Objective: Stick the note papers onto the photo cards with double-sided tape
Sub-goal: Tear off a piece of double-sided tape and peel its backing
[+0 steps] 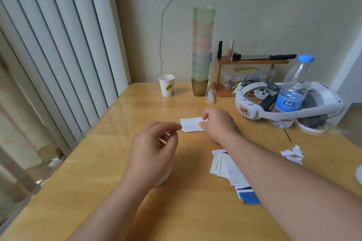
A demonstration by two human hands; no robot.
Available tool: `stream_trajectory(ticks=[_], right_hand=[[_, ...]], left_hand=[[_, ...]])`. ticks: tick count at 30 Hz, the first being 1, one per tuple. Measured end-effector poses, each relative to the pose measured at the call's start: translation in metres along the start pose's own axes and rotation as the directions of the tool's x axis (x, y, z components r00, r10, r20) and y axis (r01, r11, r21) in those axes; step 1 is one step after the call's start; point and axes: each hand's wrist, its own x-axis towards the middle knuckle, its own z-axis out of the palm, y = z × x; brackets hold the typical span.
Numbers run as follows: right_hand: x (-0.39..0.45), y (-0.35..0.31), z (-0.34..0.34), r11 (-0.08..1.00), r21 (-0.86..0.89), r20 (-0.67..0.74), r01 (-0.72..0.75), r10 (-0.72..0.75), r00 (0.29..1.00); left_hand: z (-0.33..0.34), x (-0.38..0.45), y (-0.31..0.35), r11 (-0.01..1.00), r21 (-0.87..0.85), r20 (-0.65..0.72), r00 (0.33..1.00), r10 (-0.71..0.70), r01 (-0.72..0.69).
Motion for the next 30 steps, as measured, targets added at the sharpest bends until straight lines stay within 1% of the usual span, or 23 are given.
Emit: stream_trajectory(ticks=[2,4,6,8,11,12,15,16,17,18,20,21,22,23,25,26,28,30], right_hand=[[-0.001,-0.003,0.003,0.995,-0.097,0.031,0.014,-0.011,0.999],[-0.003,-0.006,0.000,0.981,-0.190,0.094,0.033,-0.015,0.995],[-0.011,-0.010,-0.012,0.980,-0.188,0.175,0.062,-0.029,0.984],[-0.024,-0.009,-0.030,0.991,-0.106,0.208,0.081,-0.057,0.976],[-0.057,-0.003,-0.056,0.993,0.057,0.144,0.107,-0.115,0.983],[-0.071,0.000,-0.063,0.989,0.096,0.131,0.117,-0.129,0.983],[-0.111,0.009,-0.076,0.978,0.193,0.127,0.077,-0.102,0.987],[-0.122,0.011,-0.077,0.970,0.236,0.117,0.062,-0.091,0.989],[-0.132,0.013,-0.075,0.958,0.280,0.100,0.057,-0.088,0.991],[-0.140,0.015,-0.071,0.943,0.327,0.075,0.060,-0.089,0.993],[-0.152,0.017,-0.060,0.915,0.396,0.009,0.085,-0.096,0.995],[-0.156,0.019,-0.054,0.911,0.398,-0.028,0.110,-0.108,0.994],[-0.159,0.019,-0.050,0.914,0.380,-0.055,0.143,-0.132,0.990],[-0.161,0.019,-0.047,0.916,0.360,-0.075,0.179,-0.162,0.984],[-0.165,0.018,-0.044,0.903,0.352,-0.112,0.246,-0.220,0.969],[-0.168,0.017,-0.044,0.890,0.357,-0.141,0.283,-0.249,0.958],[-0.173,0.015,-0.046,0.857,0.371,-0.179,0.357,-0.311,0.933],[-0.175,0.015,-0.046,0.823,0.380,-0.189,0.423,-0.379,0.906]], left_hand=[[0.001,-0.003,0.001,0.999,0.037,0.040,0.999,0.034,-0.035],[0.001,-0.005,0.003,0.993,0.083,0.072,0.994,0.080,-0.086],[0.001,-0.005,0.003,0.987,0.110,0.090,0.990,0.105,-0.115],[-0.001,-0.004,0.004,0.982,0.141,0.122,0.986,0.112,-0.128],[-0.011,0.001,0.000,0.940,0.295,0.274,0.957,0.092,-0.174],[-0.016,0.003,-0.002,0.927,0.331,0.297,0.952,0.075,-0.176],[-0.031,0.007,0.000,0.924,0.365,0.284,0.959,0.006,-0.114],[-0.035,0.007,0.002,0.917,0.384,0.311,0.950,-0.022,-0.105],[-0.039,0.008,0.004,0.908,0.407,0.367,0.928,-0.065,-0.097],[-0.044,0.007,0.006,0.903,0.422,0.444,0.887,-0.125,-0.084],[-0.053,0.002,0.009,0.870,0.485,0.595,0.762,-0.257,-0.085],[-0.056,-0.001,0.010,0.841,0.529,0.634,0.712,-0.302,-0.115],[-0.057,-0.003,0.011,0.816,0.559,0.641,0.702,-0.311,-0.148],[-0.057,-0.003,0.012,0.808,0.564,0.629,0.723,-0.286,-0.171],[-0.053,-0.004,0.016,0.854,0.496,0.594,0.779,-0.201,-0.157],[-0.050,-0.004,0.018,0.899,0.418,0.589,0.792,-0.159,-0.130],[-0.042,-0.008,0.021,0.978,0.202,0.605,0.791,-0.088,-0.046],[-0.034,-0.014,0.025,1.000,0.012,0.638,0.770,-0.017,0.013]])
